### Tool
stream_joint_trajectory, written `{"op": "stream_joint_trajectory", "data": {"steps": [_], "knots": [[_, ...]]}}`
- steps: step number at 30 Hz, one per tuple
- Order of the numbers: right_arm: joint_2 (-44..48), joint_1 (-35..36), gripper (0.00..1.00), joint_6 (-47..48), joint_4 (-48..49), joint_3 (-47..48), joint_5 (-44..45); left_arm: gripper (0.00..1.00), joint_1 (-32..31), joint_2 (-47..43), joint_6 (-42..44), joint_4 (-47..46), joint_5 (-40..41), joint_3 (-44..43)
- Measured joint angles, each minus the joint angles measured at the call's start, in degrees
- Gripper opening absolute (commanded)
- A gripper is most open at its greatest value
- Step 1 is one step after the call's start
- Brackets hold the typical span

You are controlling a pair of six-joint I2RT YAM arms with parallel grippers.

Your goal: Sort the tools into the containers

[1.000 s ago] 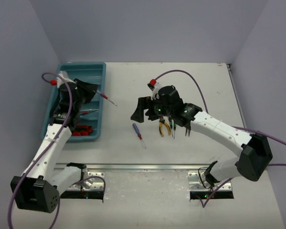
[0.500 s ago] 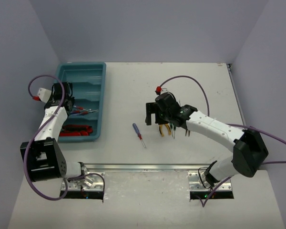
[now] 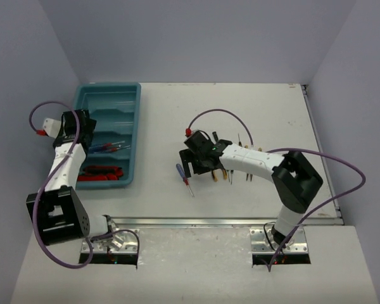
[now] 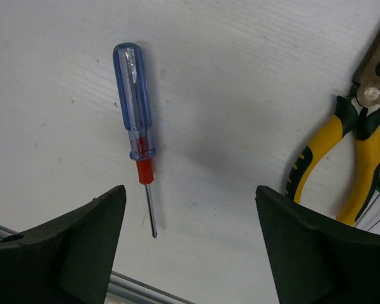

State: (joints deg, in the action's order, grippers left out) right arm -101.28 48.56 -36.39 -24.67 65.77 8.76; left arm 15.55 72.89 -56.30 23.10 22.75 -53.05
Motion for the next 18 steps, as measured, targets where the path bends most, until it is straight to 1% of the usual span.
{"op": "stream_joint_trajectory", "data": {"steps": [4,8,9,11,13,15,16,17,18], "knots": [[-5.9,1.6,0.59,0.4,-1.2,5.2,0.2,1.0,0.2,-9.6,3.6,-2.3,-5.3,2.7],[-10.7,2.9,0.44,0.5,-1.8,8.2,0.2,1.0,0.2,-18.5,7.3,-4.8,-11.6,6.4],[-11.7,3.3,0.37,0.6,-2.5,8.7,0.3,1.0,0.2,-20.1,8.3,-5.5,-13.2,7.2],[-14.1,3.8,0.27,0.6,-3.5,10.3,0.7,1.0,0.2,-22.4,9.8,-6.6,-17.1,9.4],[-16.0,4.2,0.23,0.6,-4.4,11.7,1.5,1.0,0.2,-23.7,11.3,-7.2,-22.0,11.1],[-16.3,4.5,0.13,0.4,-4.6,12.5,1.7,1.0,0.1,-23.9,12.5,-8.6,-27.7,12.4],[-16.4,4.6,0.04,0.4,-4.6,12.5,1.8,1.0,-0.4,-23.5,13.0,-9.2,-30.3,13.0],[-16.4,4.6,0.0,0.4,-4.6,12.5,1.8,1.0,-1.4,-23.0,13.6,-9.8,-32.0,13.4],[-16.3,4.6,0.0,0.4,-4.5,12.4,1.8,1.0,-2.8,-22.2,14.2,-10.2,-33.6,13.7]]}}
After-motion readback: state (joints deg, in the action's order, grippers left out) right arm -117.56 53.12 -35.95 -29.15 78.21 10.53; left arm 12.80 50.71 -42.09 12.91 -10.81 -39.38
